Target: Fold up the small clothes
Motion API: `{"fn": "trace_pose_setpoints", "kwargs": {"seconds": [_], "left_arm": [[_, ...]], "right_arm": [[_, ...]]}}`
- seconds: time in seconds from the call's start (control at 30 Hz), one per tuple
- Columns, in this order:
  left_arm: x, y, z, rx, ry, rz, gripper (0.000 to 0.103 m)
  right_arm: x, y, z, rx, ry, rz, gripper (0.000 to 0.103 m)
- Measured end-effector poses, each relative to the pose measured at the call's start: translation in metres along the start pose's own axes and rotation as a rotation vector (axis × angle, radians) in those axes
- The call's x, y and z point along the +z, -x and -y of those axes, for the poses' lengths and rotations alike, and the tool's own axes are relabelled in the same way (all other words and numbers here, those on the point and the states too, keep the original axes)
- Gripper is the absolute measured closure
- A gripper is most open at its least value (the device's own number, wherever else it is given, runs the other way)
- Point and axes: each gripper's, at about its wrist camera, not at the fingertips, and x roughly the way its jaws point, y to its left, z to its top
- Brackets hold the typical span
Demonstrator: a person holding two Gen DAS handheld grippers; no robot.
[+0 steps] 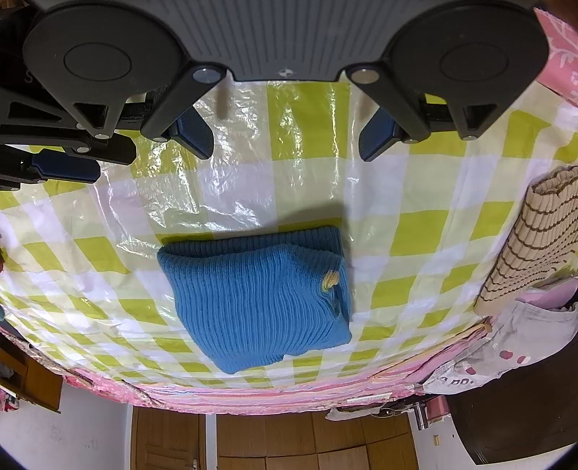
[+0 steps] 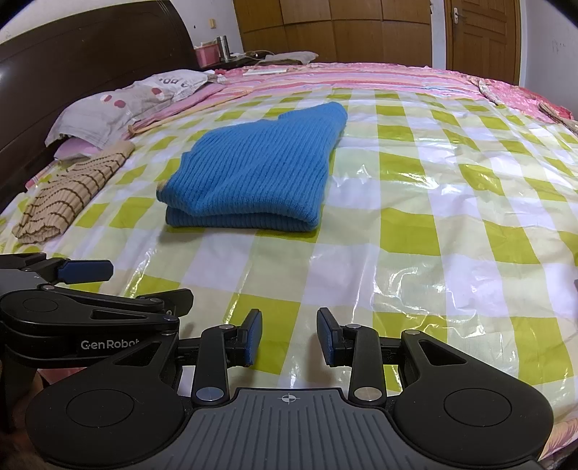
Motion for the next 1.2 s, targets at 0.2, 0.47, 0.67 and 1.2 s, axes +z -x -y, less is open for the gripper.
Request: {"fn": "trace_pose_setpoints", "kwargs": {"seconds": [0.2,0.47,0.67,1.2], "left_arm": [[-0.0022,-0.0014,0.0006,-0.001,0.000,-0.004,0.010],[-0.0019,-0.0016,0.0013,-0.001,-0.001,-0.004,0.010],[-0.0007,-0.0011,0.0018,0.001,-0.005,-0.001,0.010],[-0.0002,0.0001,0.0018,0.013,-0.006,0.004,0.010]], "right_arm": [[-0.0007,-0.0009,0.0000,-0.002,0.001,-0.002,0.070],[-0.0028,-0.0020,0.0009,-0.004,0.001,0.000,0.070],[-0.0034,-0.0030,0.0022,-0.004,0.000,0.000,0.070],[-0.0028,-0.0012,0.0012,-0.008,0.001,0.004,0.067]]}}
